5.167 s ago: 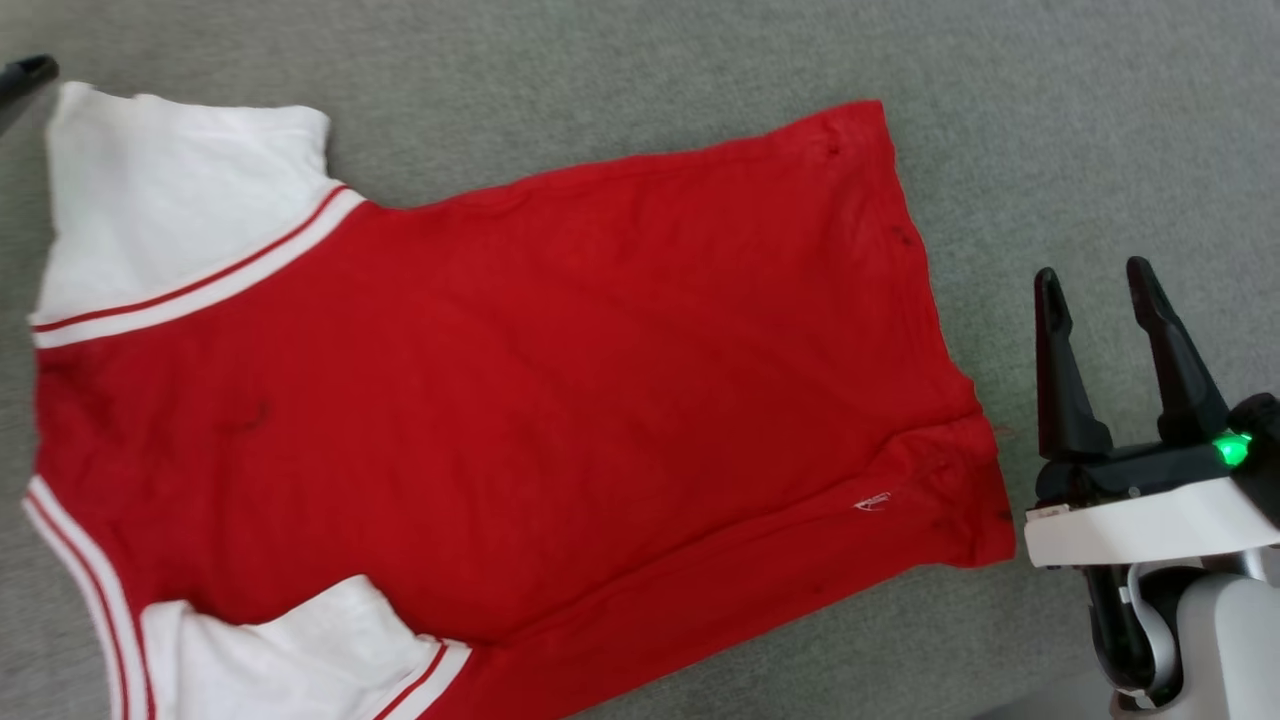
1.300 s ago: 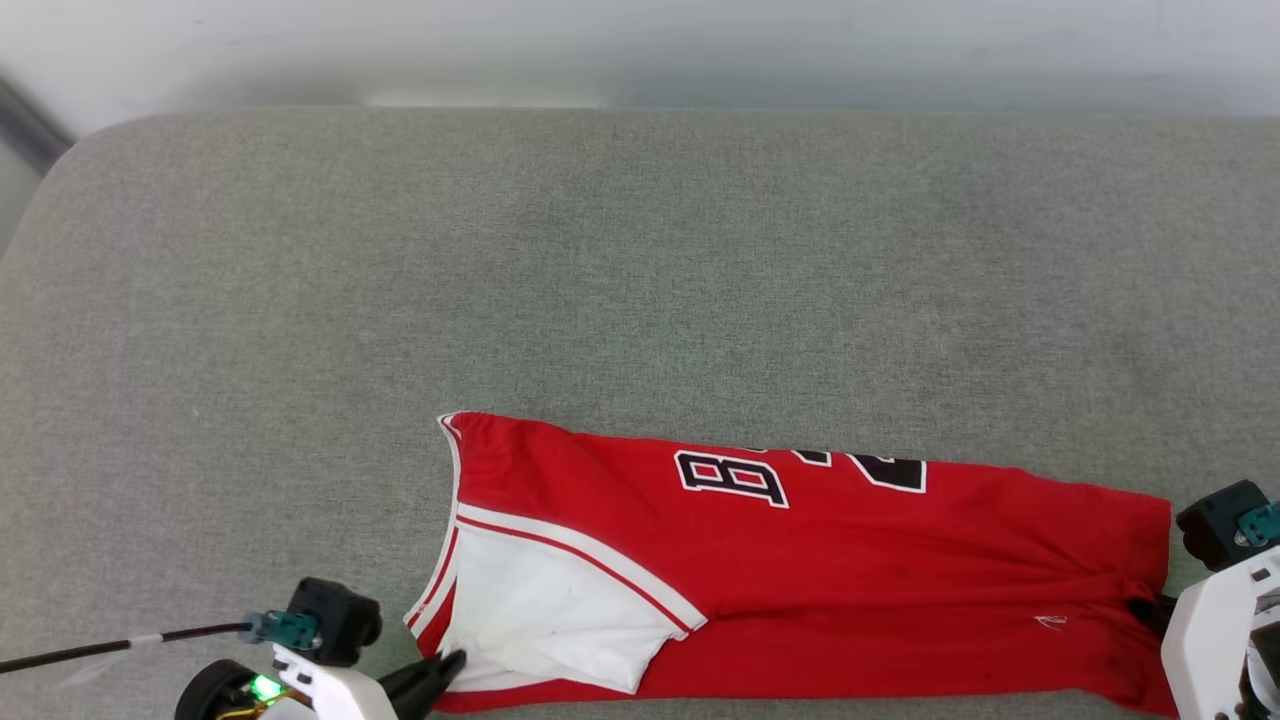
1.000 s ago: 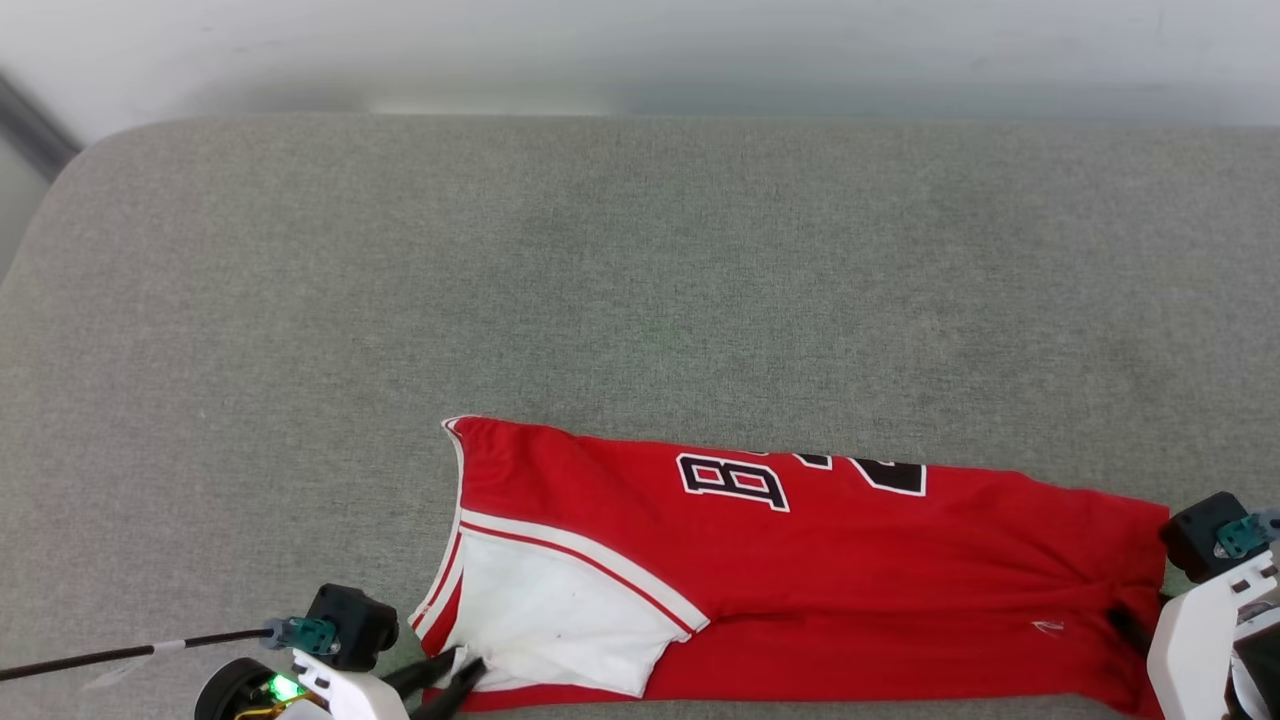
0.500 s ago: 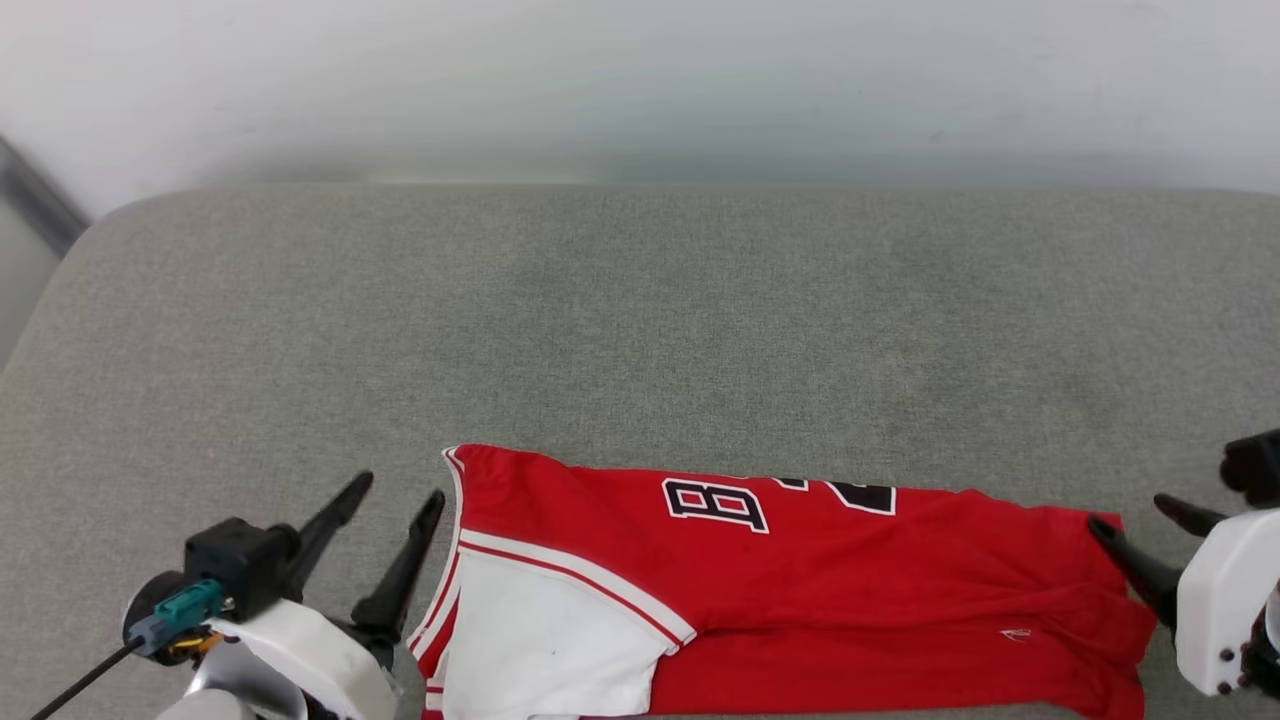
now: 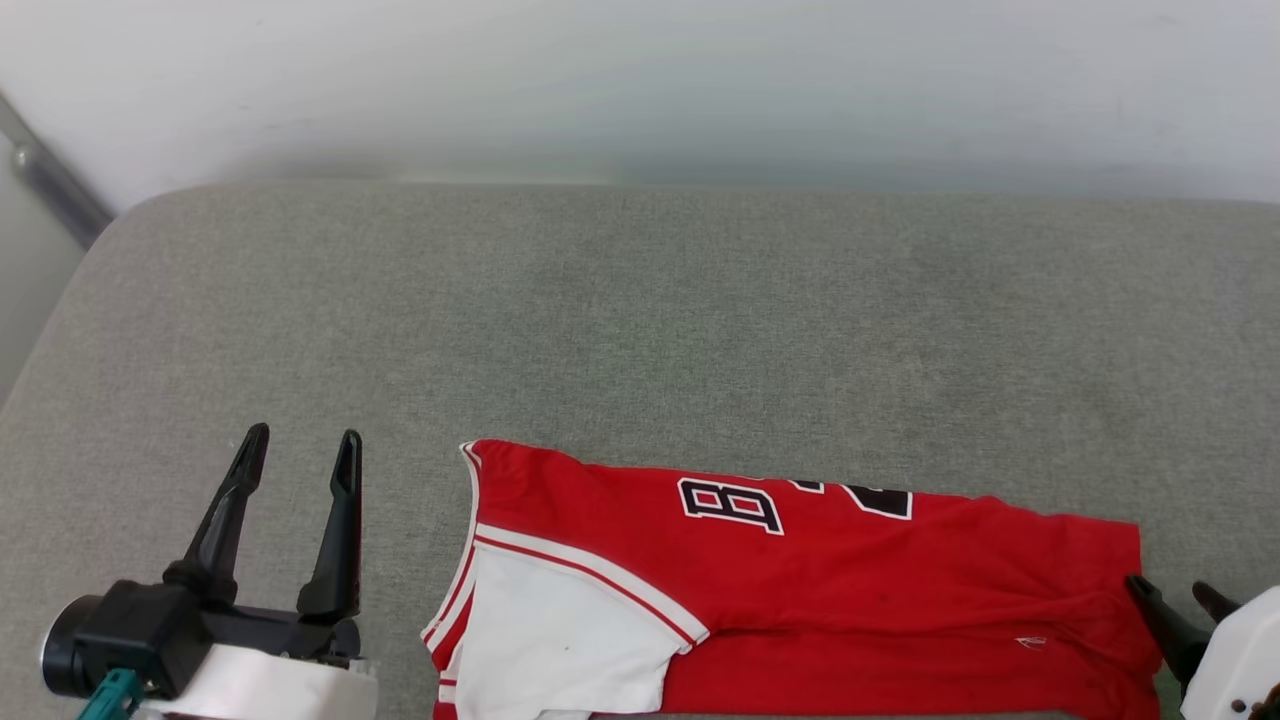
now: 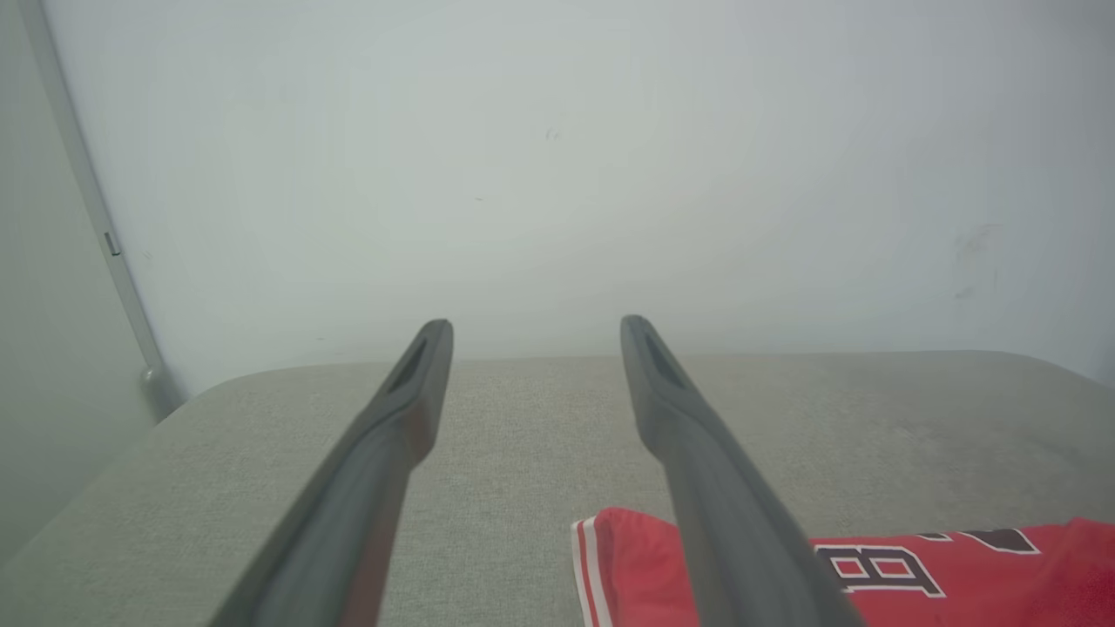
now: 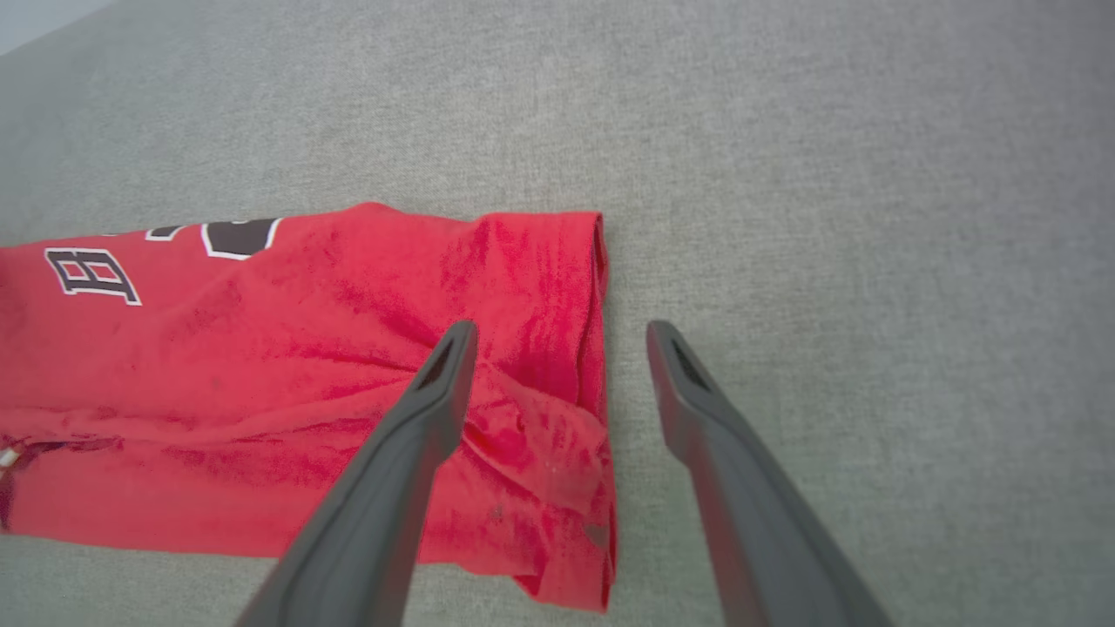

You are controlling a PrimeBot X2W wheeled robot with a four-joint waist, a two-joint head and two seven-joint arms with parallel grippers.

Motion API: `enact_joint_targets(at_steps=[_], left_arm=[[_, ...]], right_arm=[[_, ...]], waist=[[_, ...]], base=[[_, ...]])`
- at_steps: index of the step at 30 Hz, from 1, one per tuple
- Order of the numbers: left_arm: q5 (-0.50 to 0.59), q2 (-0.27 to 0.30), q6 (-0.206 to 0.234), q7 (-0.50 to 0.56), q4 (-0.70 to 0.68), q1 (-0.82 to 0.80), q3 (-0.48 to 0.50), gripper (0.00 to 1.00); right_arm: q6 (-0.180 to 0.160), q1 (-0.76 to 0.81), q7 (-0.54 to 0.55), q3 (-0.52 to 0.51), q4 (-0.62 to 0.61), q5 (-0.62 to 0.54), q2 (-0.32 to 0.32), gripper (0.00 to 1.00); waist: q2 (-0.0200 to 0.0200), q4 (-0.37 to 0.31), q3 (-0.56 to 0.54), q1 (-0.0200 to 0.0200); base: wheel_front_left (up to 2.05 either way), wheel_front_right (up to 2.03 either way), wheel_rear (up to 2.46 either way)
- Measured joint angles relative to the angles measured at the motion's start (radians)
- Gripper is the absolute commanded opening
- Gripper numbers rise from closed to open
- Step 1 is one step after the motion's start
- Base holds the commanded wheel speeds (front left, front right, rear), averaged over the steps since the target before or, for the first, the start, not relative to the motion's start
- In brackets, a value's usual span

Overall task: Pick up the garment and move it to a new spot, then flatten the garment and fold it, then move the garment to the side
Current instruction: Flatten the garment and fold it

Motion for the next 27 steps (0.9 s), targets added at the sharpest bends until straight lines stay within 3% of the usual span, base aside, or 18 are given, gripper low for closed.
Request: enact_joint_targets(at_steps=[5, 9, 16, 22, 23, 24, 25, 27], left_arm=[[0.114, -0.102, -0.096, 0.0, -0.004, 0.022, 0.088, 1.0], [0.171, -0.137, -0.142, 0.0, 0.004, 0.022, 0.116, 1.0], [0.217, -0.189, -0.183, 0.0, 0.019, 0.015, 0.132, 1.0], [0.237, -0.203, -0.193, 0.0, 0.037, 0.009, 0.138, 1.0], [0.24, -0.204, -0.194, 0.0, 0.041, 0.009, 0.138, 1.0], [0.242, -0.206, -0.195, 0.0, 0.045, 0.009, 0.139, 1.0], [0.243, -0.207, -0.196, 0.0, 0.048, 0.009, 0.14, 1.0], [0.246, -0.211, -0.196, 0.0, 0.053, 0.009, 0.139, 1.0]], right_arm=[[0.0, 0.002, 0.006, -0.08, 0.051, -0.054, 0.103, 1.0], [0.0, -0.016, 0.013, -0.1, 0.094, -0.063, 0.143, 1.0], [0.001, -0.041, 0.016, -0.12, 0.162, -0.115, 0.159, 1.0], [-0.002, -0.043, 0.0, -0.083, 0.179, -0.112, 0.159, 1.0], [-0.003, -0.043, -0.002, -0.075, 0.182, -0.112, 0.157, 0.89], [-0.003, -0.043, -0.006, -0.068, 0.183, -0.112, 0.157, 0.23], [-0.005, -0.042, -0.017, -0.064, 0.186, -0.113, 0.157, 0.0], [-0.004, -0.041, -0.031, -0.051, 0.19, -0.12, 0.156, 0.0]], waist=[[0.0, 0.015, 0.023, 0.0], [-0.0001, 0.024, 0.039, 0.0], [-0.0001, 0.043, 0.07, 0.0], [0.0, 0.049, 0.074, 0.0], [-0.0001, 0.049, 0.071, 0.0], [-0.0001, 0.048, 0.069, 0.0], [-0.0001, 0.047, 0.067, 0.0], [0.0, 0.043, 0.061, 0.0]], base=[[0.0, 0.0, 0.0], [0.0, 0.0, 0.0], [0.0, 0.0, 0.0], [0.0, 0.0, 0.0], [0.0, 0.0, 0.0], [0.0, 0.0, 0.0], [0.0, 0.0, 0.0], [0.0, 0.0, 0.0]])
